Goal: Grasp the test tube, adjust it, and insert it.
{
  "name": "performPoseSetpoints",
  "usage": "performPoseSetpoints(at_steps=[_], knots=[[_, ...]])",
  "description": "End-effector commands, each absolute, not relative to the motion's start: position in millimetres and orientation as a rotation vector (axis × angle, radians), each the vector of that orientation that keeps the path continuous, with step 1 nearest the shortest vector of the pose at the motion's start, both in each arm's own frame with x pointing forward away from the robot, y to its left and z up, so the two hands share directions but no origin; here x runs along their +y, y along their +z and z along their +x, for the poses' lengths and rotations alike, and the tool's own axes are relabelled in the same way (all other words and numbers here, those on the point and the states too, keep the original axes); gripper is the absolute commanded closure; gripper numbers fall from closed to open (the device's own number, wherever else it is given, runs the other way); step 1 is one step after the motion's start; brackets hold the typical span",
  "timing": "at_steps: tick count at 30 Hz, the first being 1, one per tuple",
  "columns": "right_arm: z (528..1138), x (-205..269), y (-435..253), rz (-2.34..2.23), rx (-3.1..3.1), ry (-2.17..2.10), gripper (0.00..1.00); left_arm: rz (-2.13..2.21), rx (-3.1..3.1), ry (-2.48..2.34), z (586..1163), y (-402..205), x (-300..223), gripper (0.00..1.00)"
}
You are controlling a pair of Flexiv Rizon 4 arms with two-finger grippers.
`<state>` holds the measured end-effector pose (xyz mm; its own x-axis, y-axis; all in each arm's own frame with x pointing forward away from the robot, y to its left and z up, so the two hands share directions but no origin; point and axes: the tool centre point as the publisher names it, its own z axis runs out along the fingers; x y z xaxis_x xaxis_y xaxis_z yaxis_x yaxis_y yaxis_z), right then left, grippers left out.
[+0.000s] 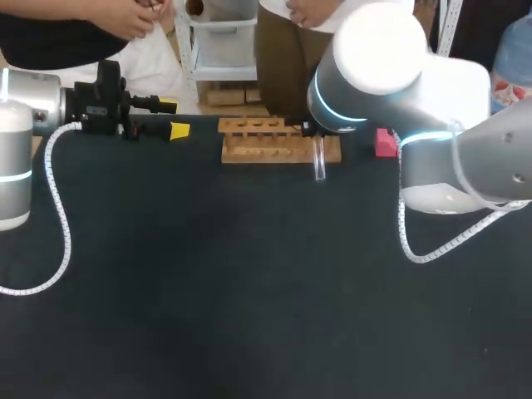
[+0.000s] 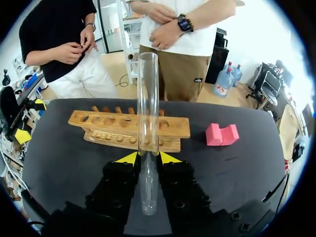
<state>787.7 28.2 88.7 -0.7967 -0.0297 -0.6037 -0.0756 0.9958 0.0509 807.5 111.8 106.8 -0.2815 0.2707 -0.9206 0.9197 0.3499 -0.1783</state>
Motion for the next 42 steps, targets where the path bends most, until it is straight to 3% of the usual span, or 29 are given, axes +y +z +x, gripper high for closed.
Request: performPoseSetpoints(at_steps=[1, 42], knots=[[771.6, 22.9, 101.7, -0.077, 2.454, 0.093, 1.00, 1.056, 1.755, -0.953, 806.1, 105.8, 112.3, 0.00], [764.2, 20.6, 132.1, -0.151, 2.427, 0.148, 1.00, 1.056, 1.755, -0.953, 806.1, 105.8, 112.3, 0.00]])
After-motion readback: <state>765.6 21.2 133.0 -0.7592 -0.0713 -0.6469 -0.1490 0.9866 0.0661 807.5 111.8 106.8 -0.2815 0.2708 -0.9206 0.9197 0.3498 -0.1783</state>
